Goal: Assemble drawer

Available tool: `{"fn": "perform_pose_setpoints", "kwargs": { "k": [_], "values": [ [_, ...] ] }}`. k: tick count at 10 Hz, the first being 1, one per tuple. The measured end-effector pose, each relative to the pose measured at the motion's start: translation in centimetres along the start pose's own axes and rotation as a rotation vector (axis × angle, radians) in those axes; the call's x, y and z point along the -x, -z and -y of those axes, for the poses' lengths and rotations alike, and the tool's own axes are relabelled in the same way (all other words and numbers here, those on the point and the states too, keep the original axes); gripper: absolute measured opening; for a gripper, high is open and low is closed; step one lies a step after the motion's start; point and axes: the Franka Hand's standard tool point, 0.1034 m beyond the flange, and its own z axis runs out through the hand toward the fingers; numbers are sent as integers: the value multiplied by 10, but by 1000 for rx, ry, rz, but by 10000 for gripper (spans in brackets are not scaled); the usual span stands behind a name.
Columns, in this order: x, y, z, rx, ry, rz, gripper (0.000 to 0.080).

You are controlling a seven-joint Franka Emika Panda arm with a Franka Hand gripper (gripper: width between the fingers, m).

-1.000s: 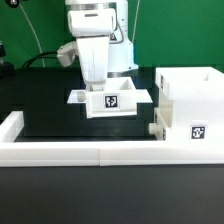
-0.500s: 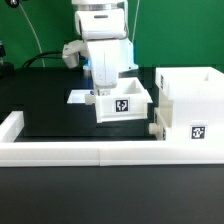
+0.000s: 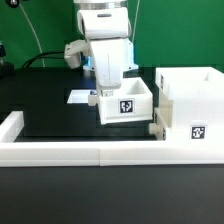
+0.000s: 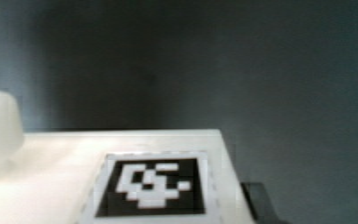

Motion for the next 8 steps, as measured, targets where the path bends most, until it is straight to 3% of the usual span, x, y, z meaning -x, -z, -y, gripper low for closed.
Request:
{"fn": "perform_pose_setpoints", "kwargs": {
  "k": [5, 6, 8],
  "values": [
    [-1, -3, 1, -2, 0, -3, 44],
    [-2, -3, 0, 9, 1, -3, 44],
    [-6, -2, -6, -3, 0, -5, 44]
  ]
}}
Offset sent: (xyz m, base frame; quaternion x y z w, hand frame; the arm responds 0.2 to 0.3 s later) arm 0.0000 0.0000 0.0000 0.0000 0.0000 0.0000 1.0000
